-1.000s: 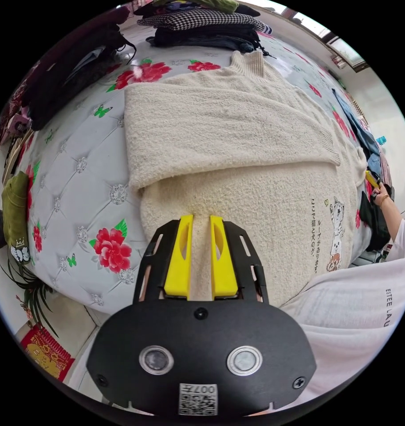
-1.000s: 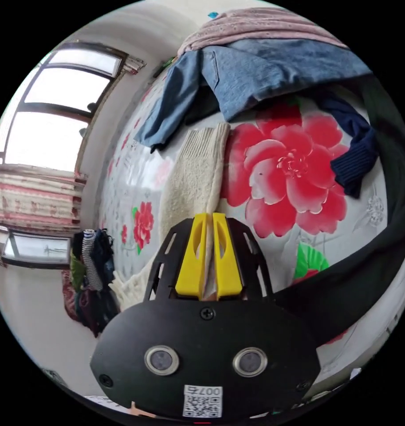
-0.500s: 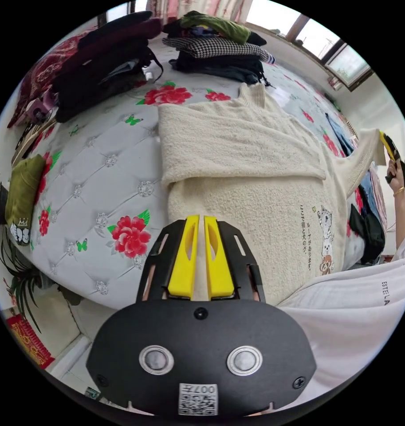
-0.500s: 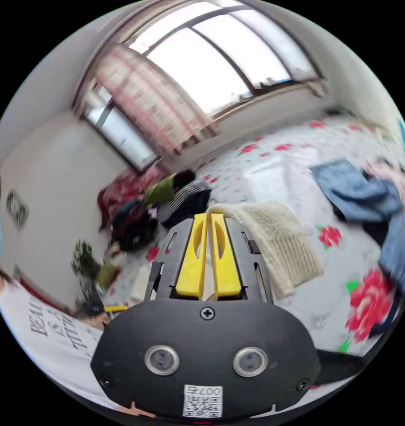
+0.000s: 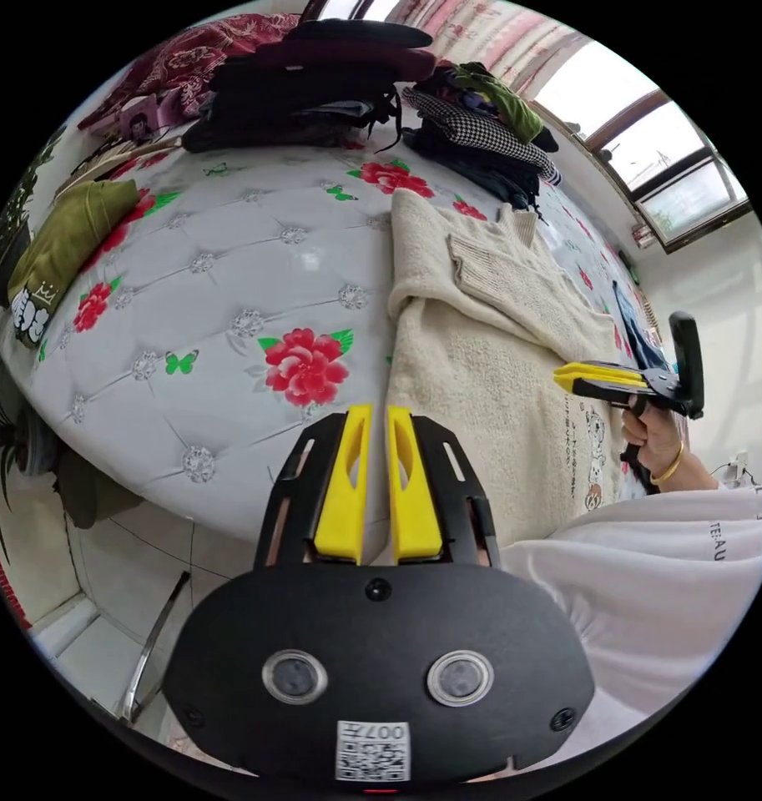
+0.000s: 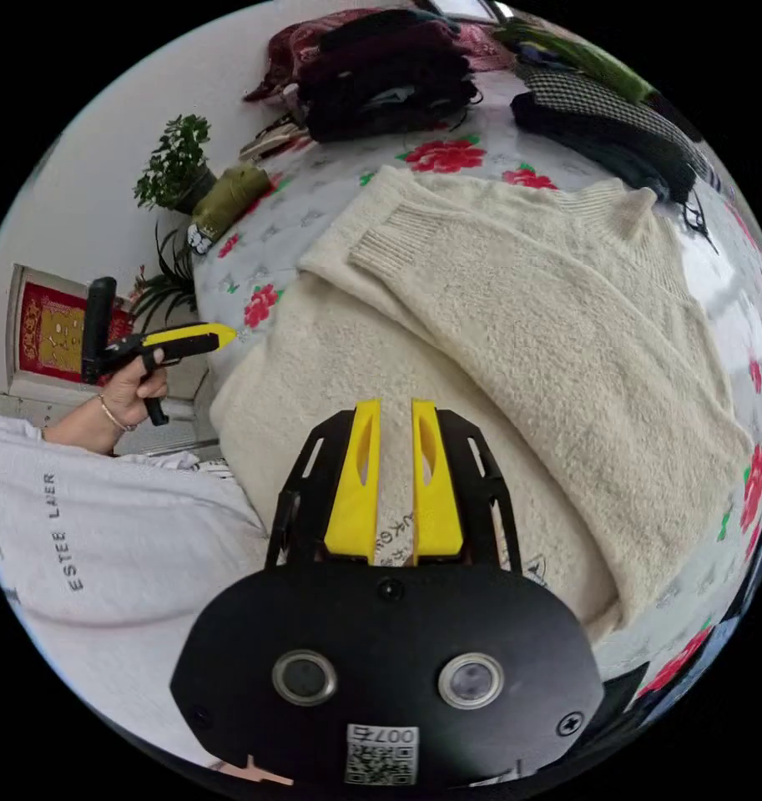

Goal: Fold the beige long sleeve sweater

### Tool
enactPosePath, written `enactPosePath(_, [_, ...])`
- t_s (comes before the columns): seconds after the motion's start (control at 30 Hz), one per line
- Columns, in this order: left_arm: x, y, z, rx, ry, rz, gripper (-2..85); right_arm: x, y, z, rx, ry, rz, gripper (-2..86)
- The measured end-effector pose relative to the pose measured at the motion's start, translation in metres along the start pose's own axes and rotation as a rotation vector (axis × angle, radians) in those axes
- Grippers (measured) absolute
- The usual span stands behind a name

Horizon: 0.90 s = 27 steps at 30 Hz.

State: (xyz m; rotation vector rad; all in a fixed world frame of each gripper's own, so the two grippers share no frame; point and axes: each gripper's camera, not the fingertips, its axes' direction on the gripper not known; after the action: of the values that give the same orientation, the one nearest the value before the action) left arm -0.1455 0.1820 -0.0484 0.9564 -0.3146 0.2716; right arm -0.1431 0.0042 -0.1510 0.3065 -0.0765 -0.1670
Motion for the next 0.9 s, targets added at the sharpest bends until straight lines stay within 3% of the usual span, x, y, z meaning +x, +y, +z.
enactPosePath(0.2, [-0.018, 0.041, -0.012, -0.082, 0.111, 0.117, 7.8, 0.046, 0.08, -0.041, 0.15, -0.009, 0.262, 5.7])
enactPosePath(0.47, [-0.062, 0.138, -0.042, -0.145, 0.104, 0.133, 11.2, 0.095, 0.314, -0.046, 0.212, 0.05, 0.721, 6.5])
enactPosePath(0.73, [-0.04, 0.208, 0.002, -0.212, 0.091, 0.193, 16.6, 0.114, 0.398, 0.013, -0.008, -0.047, 0.643, 8.4])
enactPosePath(0.9, [-0.039, 0.201, 0.039, -0.295, 0.007, 0.225, 14.1, 0.124, 0.404, 0.069, -0.123, -0.107, 0.548, 7.6])
